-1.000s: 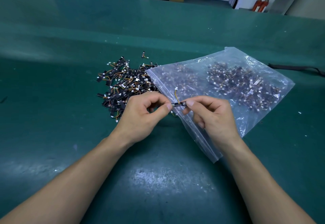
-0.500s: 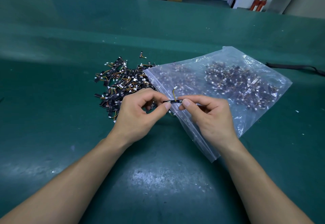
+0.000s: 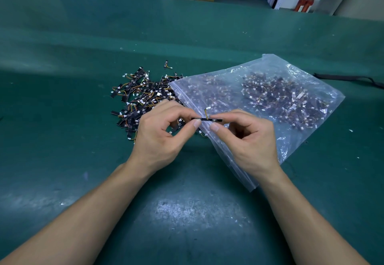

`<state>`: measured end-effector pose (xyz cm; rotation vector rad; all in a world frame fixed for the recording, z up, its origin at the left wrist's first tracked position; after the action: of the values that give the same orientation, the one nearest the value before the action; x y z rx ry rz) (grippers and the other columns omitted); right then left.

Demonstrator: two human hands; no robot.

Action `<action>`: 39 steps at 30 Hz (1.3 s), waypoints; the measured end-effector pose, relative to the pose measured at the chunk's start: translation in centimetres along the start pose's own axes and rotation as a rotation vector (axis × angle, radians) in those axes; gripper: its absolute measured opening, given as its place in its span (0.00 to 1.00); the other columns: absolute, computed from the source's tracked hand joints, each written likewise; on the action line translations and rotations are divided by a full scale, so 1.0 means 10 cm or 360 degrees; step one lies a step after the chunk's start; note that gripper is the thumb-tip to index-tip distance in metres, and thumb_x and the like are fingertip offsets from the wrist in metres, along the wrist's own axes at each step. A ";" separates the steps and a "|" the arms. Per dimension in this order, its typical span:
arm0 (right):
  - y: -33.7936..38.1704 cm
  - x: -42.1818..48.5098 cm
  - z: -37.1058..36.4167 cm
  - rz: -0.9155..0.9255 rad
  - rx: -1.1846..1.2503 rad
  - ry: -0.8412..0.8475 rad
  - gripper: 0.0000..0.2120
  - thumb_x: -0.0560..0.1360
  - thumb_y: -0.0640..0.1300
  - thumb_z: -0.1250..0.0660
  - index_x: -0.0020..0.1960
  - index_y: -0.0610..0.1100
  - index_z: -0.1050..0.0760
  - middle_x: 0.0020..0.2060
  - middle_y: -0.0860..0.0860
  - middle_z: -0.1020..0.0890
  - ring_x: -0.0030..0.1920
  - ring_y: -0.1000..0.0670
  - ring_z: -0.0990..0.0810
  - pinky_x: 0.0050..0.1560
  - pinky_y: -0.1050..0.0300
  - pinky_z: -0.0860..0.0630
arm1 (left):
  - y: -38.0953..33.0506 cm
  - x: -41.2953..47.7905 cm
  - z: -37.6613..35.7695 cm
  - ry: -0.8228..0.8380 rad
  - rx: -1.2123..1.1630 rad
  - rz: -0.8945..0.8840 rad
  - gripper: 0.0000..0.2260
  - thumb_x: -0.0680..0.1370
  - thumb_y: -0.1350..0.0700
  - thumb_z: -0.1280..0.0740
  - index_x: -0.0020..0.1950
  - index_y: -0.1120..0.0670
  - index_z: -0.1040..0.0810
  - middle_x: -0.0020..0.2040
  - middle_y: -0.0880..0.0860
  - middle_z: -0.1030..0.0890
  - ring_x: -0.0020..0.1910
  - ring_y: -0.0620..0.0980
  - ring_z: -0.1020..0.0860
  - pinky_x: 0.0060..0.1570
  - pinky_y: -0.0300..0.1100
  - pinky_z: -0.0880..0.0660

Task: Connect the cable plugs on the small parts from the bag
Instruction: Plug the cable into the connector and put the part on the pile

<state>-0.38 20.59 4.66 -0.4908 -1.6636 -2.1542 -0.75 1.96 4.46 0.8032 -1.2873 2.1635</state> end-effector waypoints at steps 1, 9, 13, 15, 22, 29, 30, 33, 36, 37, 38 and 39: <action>0.00 0.00 0.00 0.0015 -0.0005 -0.0015 0.09 0.73 0.42 0.24 0.48 0.55 0.16 0.38 0.55 0.17 0.27 0.59 0.33 0.30 0.68 0.36 | 0.00 0.00 0.00 0.0003 0.0000 -0.0011 0.01 0.77 0.61 0.28 0.46 0.56 0.16 0.39 0.47 0.19 0.39 0.47 0.25 0.41 0.38 0.30; 0.00 0.01 0.01 0.0038 -0.0006 -0.0030 0.06 0.73 0.41 0.24 0.47 0.51 0.16 0.38 0.57 0.16 0.28 0.56 0.31 0.31 0.66 0.35 | 0.01 0.00 -0.01 0.0012 0.0011 -0.0048 0.02 0.77 0.60 0.27 0.48 0.58 0.15 0.40 0.47 0.18 0.39 0.45 0.24 0.40 0.37 0.30; 0.01 0.01 0.02 0.0073 -0.0044 -0.0065 0.08 0.73 0.43 0.24 0.46 0.56 0.17 0.38 0.56 0.16 0.28 0.54 0.30 0.30 0.62 0.34 | 0.00 0.00 -0.01 0.0020 0.0004 -0.0068 0.04 0.77 0.58 0.27 0.49 0.58 0.15 0.39 0.48 0.19 0.39 0.47 0.25 0.40 0.39 0.30; 0.03 0.02 0.02 0.0098 -0.0056 -0.0065 0.08 0.73 0.44 0.24 0.46 0.57 0.18 0.38 0.60 0.17 0.28 0.57 0.30 0.31 0.64 0.34 | -0.01 0.00 -0.01 0.0019 0.0004 -0.0061 0.04 0.76 0.58 0.27 0.48 0.59 0.15 0.38 0.48 0.19 0.38 0.47 0.26 0.39 0.39 0.30; 0.01 -0.01 0.01 0.0091 -0.0048 -0.0032 0.08 0.72 0.42 0.23 0.47 0.53 0.17 0.38 0.60 0.17 0.28 0.57 0.30 0.31 0.67 0.35 | 0.00 -0.01 0.00 -0.0024 0.0013 -0.0059 0.01 0.77 0.59 0.26 0.47 0.57 0.15 0.39 0.47 0.19 0.40 0.43 0.25 0.41 0.36 0.31; -0.02 -0.01 0.01 0.0093 -0.0026 0.0018 0.10 0.71 0.41 0.22 0.50 0.51 0.16 0.39 0.57 0.17 0.26 0.54 0.30 0.30 0.66 0.35 | 0.00 -0.01 0.01 -0.0055 0.0051 -0.0100 0.00 0.77 0.59 0.26 0.46 0.55 0.15 0.39 0.47 0.19 0.39 0.43 0.25 0.42 0.38 0.31; -0.03 -0.01 0.01 0.0094 -0.0023 0.0012 0.10 0.71 0.41 0.22 0.49 0.51 0.16 0.39 0.57 0.17 0.27 0.54 0.30 0.30 0.66 0.35 | 0.00 -0.01 0.01 -0.0057 0.0058 -0.0105 0.01 0.77 0.59 0.26 0.46 0.55 0.15 0.39 0.47 0.19 0.39 0.43 0.25 0.42 0.38 0.31; -0.03 -0.01 0.01 0.0112 -0.0018 0.0005 0.10 0.71 0.41 0.22 0.49 0.53 0.17 0.40 0.59 0.17 0.27 0.55 0.30 0.30 0.67 0.35 | 0.00 -0.01 0.01 -0.0065 0.0072 -0.0110 0.02 0.77 0.58 0.26 0.46 0.55 0.15 0.38 0.48 0.18 0.38 0.45 0.25 0.41 0.38 0.31; -0.03 -0.01 0.01 0.0121 -0.0026 -0.0009 0.10 0.71 0.41 0.22 0.49 0.53 0.17 0.39 0.59 0.17 0.27 0.55 0.30 0.31 0.67 0.35 | 0.00 -0.01 0.01 -0.0073 0.0081 -0.0115 0.01 0.77 0.59 0.26 0.46 0.56 0.15 0.39 0.47 0.18 0.38 0.44 0.25 0.41 0.39 0.31; -0.04 -0.01 0.02 0.0118 -0.0035 -0.0013 0.09 0.71 0.41 0.22 0.49 0.51 0.16 0.39 0.58 0.17 0.27 0.55 0.30 0.31 0.67 0.35 | 0.00 -0.01 0.01 -0.0070 0.0080 -0.0115 0.01 0.77 0.59 0.26 0.46 0.55 0.15 0.39 0.47 0.18 0.39 0.44 0.25 0.42 0.39 0.31; -0.04 -0.01 0.02 0.0117 -0.0045 -0.0016 0.08 0.72 0.40 0.22 0.49 0.50 0.16 0.39 0.58 0.17 0.27 0.55 0.30 0.31 0.67 0.35 | 0.01 -0.01 0.01 -0.0065 0.0079 -0.0112 0.01 0.77 0.59 0.26 0.47 0.55 0.15 0.40 0.46 0.18 0.39 0.44 0.25 0.42 0.38 0.31; -0.04 -0.01 0.02 0.0119 -0.0055 -0.0019 0.07 0.72 0.40 0.23 0.49 0.48 0.15 0.39 0.58 0.18 0.27 0.56 0.30 0.31 0.67 0.35 | 0.01 0.00 0.01 -0.0061 0.0078 -0.0108 0.01 0.76 0.60 0.26 0.47 0.55 0.15 0.40 0.46 0.18 0.39 0.43 0.25 0.42 0.38 0.31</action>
<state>-0.46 20.87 4.33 -0.5678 -1.5906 -2.1333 -0.74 1.85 4.42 0.8991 -1.2123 2.1428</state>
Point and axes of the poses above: each hand's wrist, its own x-axis towards the middle knuckle, its own z-axis out of the back of the hand, y = z × x, the point moved 3 cm from there along x, towards the middle knuckle
